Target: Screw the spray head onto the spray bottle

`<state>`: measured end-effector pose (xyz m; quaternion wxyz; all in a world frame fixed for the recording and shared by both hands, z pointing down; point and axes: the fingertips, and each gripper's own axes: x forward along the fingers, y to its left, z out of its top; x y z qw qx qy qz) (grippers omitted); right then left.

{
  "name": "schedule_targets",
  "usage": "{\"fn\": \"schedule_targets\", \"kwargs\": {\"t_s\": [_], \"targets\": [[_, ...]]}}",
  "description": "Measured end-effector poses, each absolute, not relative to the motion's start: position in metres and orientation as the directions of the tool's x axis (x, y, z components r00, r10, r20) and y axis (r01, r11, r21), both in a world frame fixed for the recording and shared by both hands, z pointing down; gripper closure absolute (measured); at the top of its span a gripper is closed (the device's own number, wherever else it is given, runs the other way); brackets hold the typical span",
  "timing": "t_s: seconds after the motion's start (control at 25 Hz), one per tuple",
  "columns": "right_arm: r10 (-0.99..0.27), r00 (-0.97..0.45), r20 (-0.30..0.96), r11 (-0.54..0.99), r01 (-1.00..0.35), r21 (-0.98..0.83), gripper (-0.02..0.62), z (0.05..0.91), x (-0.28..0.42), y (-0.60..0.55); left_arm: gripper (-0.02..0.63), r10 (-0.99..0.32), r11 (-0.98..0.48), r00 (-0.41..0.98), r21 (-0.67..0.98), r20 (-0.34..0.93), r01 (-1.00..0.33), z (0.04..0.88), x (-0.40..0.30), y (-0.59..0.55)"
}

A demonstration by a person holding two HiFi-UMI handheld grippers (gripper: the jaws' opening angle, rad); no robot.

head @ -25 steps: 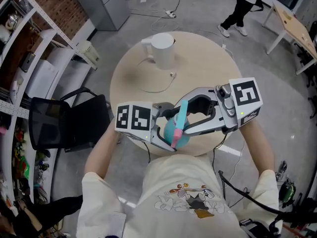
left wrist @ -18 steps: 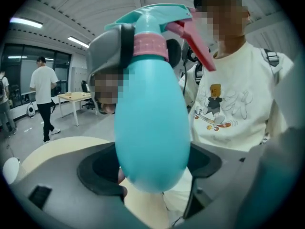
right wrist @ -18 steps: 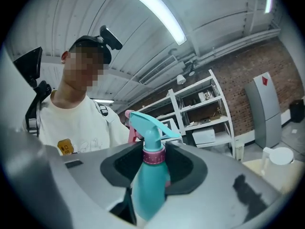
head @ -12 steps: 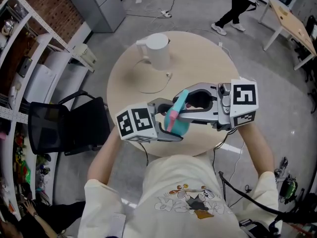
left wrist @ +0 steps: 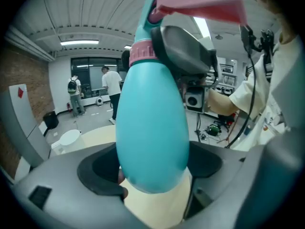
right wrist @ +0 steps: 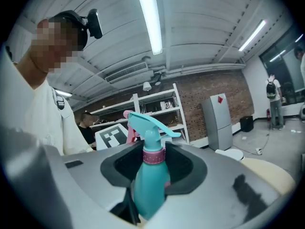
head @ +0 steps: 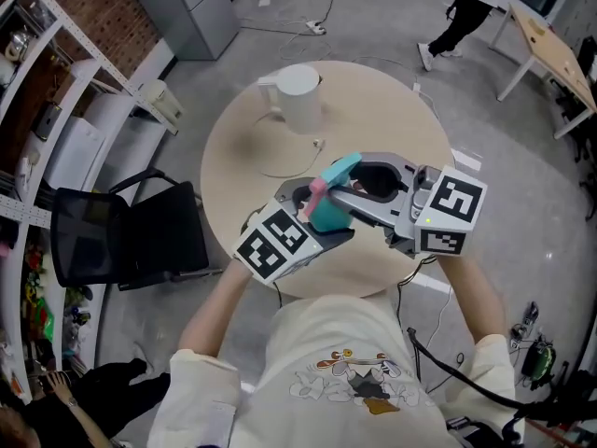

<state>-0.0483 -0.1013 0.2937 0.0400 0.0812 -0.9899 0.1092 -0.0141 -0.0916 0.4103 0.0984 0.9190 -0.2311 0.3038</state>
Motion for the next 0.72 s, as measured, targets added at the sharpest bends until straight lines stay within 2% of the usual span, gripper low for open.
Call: {"fn": "schedule_targets", "kwargs": {"t_s": [0.28,0.44,0.52,0.64,0.72], "targets": [[-0.405,-0.906,0.124,0.886,-0.422,-0.189,0.449,0.295,-0.048,-0.120,0.190,-0.606,-0.717,0.516,-0.134,0.606,-0.684,0.409,-0.031,-0.120],[-0.550,-0.823,0.143,0.794,-0.568,-0.218,0.451,0.302,-0.046,-0.127,0.190,-0.701,-0.627,0.406,-0.236,0.586,-0.743,0.413,-0.042,-0.128],[-0.574,-0.807,0.140,0.774,-0.590,-0.231,0.451,0.302,-0.045,-0.127,0.190,-0.705,-0.621,0.403,-0.232,0.584,-0.749,0.413,-0.041,-0.128],[-0.536,-0.834,0.134,0.792,-0.551,-0.260,0.446,0.304,-0.048,-0.123,0.190,-0.687,-0.637,0.425,-0.208,0.589,-0.742,0.415,-0.040,-0.125],[-0.494,-0.859,0.134,0.813,-0.511,-0.280,0.408,0.307,-0.049,-0.118,0.190,-0.672,-0.651,0.444,-0.186,0.592,-0.736,0.417,-0.041,-0.124]]}}
